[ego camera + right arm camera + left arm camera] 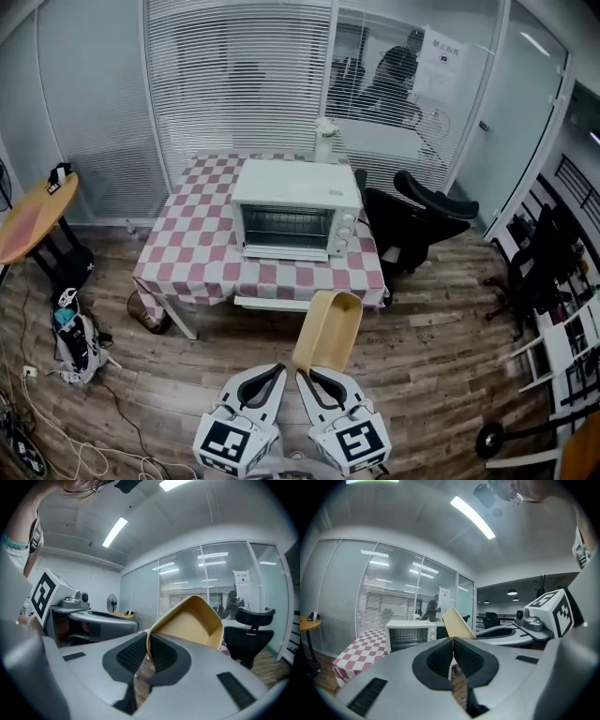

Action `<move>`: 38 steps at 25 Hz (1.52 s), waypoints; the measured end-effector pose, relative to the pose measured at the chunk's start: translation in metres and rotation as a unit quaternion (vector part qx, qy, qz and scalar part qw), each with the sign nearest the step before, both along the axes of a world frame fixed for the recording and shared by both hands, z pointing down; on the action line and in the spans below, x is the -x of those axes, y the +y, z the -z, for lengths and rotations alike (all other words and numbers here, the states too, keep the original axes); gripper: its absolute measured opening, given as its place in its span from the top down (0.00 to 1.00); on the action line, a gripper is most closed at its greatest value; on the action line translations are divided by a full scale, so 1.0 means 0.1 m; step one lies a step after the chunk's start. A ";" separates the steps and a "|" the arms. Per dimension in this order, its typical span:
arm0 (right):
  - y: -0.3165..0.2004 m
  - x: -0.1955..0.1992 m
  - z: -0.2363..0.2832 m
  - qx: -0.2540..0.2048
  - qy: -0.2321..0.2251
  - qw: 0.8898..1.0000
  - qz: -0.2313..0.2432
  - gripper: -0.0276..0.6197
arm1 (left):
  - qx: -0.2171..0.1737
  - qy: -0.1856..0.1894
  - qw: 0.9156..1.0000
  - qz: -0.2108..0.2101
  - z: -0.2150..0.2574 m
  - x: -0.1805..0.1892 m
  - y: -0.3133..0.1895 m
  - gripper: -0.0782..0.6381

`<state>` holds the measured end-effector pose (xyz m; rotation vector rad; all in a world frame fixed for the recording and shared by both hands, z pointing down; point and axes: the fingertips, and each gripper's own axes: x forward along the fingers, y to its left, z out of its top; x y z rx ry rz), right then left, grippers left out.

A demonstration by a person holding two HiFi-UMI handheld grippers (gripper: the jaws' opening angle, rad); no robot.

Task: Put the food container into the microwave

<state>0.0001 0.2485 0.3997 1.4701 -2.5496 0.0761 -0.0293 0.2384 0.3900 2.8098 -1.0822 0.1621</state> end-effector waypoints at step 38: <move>-2.04 0.01 -0.17 0.037 0.015 0.999 -0.008 0.93 | 0.017 -0.007 1.000 -0.021 -0.14 0.00 -2.10 0.87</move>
